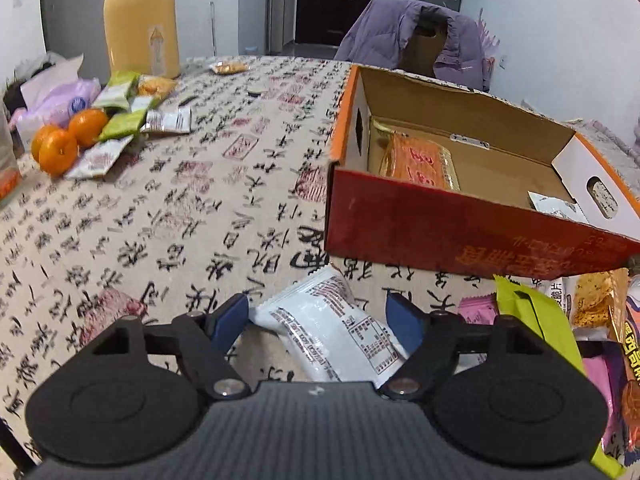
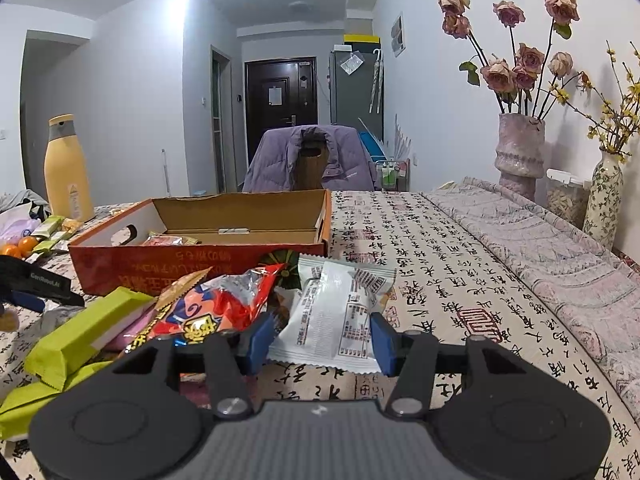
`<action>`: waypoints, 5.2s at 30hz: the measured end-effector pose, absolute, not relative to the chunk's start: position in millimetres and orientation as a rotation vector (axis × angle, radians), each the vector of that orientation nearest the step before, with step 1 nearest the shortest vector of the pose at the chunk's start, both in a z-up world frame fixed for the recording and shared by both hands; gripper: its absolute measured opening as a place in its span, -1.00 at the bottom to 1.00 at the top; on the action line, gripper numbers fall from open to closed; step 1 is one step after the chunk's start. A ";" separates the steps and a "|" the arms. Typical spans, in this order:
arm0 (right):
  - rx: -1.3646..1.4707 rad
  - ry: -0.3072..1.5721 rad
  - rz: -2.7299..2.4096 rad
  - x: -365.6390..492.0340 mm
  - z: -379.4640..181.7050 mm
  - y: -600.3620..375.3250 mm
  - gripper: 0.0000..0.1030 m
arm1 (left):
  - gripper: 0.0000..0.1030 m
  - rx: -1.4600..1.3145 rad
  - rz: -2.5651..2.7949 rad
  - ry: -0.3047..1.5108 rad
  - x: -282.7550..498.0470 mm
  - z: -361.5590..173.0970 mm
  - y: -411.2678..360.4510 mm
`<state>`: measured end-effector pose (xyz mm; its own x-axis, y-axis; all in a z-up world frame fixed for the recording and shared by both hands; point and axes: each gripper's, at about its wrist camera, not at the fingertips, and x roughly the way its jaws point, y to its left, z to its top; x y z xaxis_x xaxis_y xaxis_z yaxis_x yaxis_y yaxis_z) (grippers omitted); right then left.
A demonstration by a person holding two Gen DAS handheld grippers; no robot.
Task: Organize snacks
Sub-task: 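Grasp a white sachet with the right gripper while the left grasps another white sachet, then lower both white sachets into the cardboard box and open both grippers, then grasp the blue-red chip bag with the right gripper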
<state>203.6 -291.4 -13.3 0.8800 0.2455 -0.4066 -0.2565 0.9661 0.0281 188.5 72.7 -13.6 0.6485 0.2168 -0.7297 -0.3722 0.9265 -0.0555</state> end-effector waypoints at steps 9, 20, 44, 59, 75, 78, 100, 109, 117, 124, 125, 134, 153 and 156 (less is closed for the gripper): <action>-0.031 0.421 0.258 199.1 -12.5 -288.7 0.00 | 0.03 -0.203 0.298 0.769 173.3 -12.0 78.6; -0.045 0.396 0.272 194.7 -3.4 -283.5 0.00 | 0.02 -0.132 0.271 0.649 155.8 9.4 75.4; -0.134 0.323 0.390 272.1 50.1 -245.2 0.00 | 0.03 0.023 0.194 0.477 202.9 78.9 33.4; -0.207 0.583 0.446 367.5 32.8 -187.4 0.00 | 0.03 0.026 0.201 0.653 294.4 54.0 26.9; -0.178 0.627 0.444 372.5 23.8 -187.9 0.70 | 0.75 0.005 0.183 0.648 289.8 42.5 27.3; -0.165 0.609 0.443 365.4 28.4 -191.7 0.93 | 1.00 -0.018 0.177 0.605 279.8 48.2 28.6; -0.118 0.403 0.422 258.7 56.8 -225.4 1.00 | 1.00 -0.075 0.171 0.435 176.9 71.3 24.1; -0.108 0.334 0.433 206.7 53.8 -228.2 1.00 | 1.00 -0.080 0.154 0.368 127.2 68.6 21.9; -0.093 0.343 0.421 177.1 32.9 -227.2 1.00 | 1.00 -0.086 0.144 0.348 93.5 49.8 24.1; -0.095 0.406 0.359 178.0 11.2 -222.3 1.00 | 1.00 -0.081 0.149 0.360 77.3 30.7 27.0; -0.100 0.413 0.349 179.5 10.1 -221.4 1.00 | 1.00 -0.080 0.148 0.365 77.3 29.2 27.7; -0.158 0.450 0.309 203.2 3.1 -202.4 0.91 | 1.00 -0.094 0.149 0.405 84.7 18.6 32.3; -0.152 0.550 0.314 225.7 -24.1 -199.4 0.17 | 1.00 -0.108 0.147 0.448 88.9 10.7 39.0; -0.145 0.536 0.315 224.2 -23.6 -202.2 0.16 | 1.00 -0.107 0.150 0.454 89.2 10.2 38.9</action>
<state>224.2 -202.2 -23.6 0.8131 0.2567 -0.5225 -0.3321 0.9417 -0.0540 89.2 38.9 10.2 0.8881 0.1199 -0.4437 -0.1676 0.9834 -0.0697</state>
